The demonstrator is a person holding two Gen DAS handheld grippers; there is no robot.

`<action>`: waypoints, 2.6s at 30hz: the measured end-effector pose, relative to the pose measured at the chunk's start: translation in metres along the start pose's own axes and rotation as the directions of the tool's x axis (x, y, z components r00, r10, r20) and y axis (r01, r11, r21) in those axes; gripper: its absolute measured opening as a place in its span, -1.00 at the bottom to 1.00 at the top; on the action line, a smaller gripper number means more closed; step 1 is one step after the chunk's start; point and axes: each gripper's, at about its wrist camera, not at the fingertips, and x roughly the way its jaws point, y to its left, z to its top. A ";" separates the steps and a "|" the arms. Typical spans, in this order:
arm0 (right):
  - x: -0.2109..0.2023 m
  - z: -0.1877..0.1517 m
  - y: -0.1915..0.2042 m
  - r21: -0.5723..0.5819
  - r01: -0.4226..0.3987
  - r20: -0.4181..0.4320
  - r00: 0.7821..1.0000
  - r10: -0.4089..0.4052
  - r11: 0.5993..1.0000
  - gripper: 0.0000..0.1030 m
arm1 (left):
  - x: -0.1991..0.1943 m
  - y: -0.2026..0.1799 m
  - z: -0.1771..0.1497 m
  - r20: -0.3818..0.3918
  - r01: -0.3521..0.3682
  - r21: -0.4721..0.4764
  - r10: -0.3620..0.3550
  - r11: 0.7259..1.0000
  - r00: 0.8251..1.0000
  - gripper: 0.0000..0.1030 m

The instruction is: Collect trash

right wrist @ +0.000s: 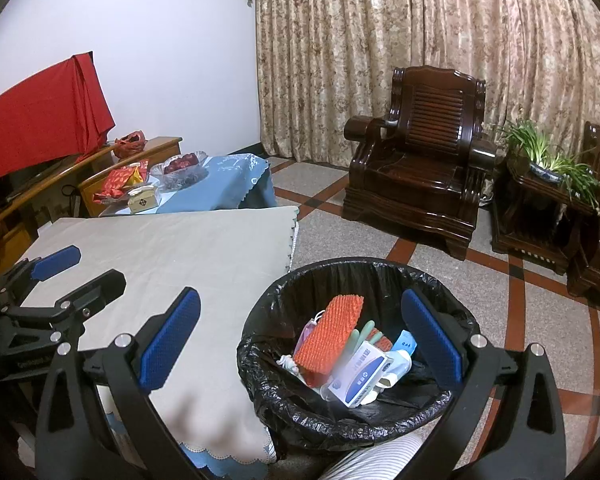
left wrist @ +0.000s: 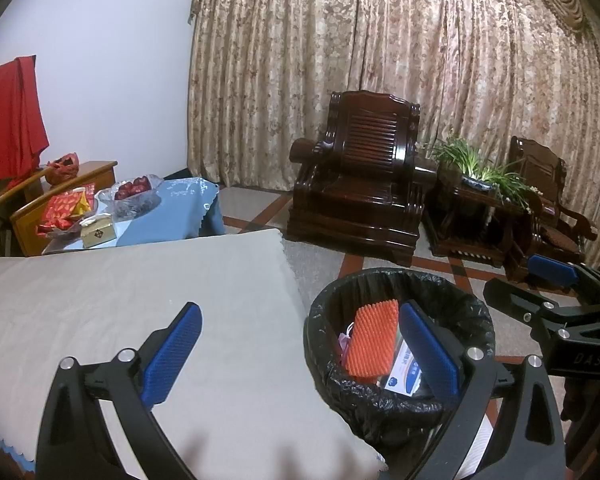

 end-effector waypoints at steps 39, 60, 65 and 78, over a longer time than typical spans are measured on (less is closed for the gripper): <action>0.000 0.001 0.001 0.000 0.000 -0.001 1.000 0.000 1.000 0.90 | 0.000 0.001 0.001 -0.004 -0.001 0.003 0.001 1.000 1.000 0.88; 0.001 0.003 0.002 -0.001 0.001 -0.004 1.000 -0.001 1.000 0.90 | 0.001 0.003 -0.001 -0.008 -0.001 0.003 0.001 1.000 1.000 0.88; 0.000 0.002 0.004 0.001 0.001 -0.007 1.000 -0.001 1.000 0.90 | 0.000 0.004 -0.001 -0.010 0.000 0.002 0.000 1.000 1.000 0.88; -0.001 0.001 0.005 0.001 0.002 -0.010 1.000 -0.002 1.000 0.90 | 0.003 0.011 -0.012 -0.020 -0.001 -0.005 0.001 1.000 1.000 0.88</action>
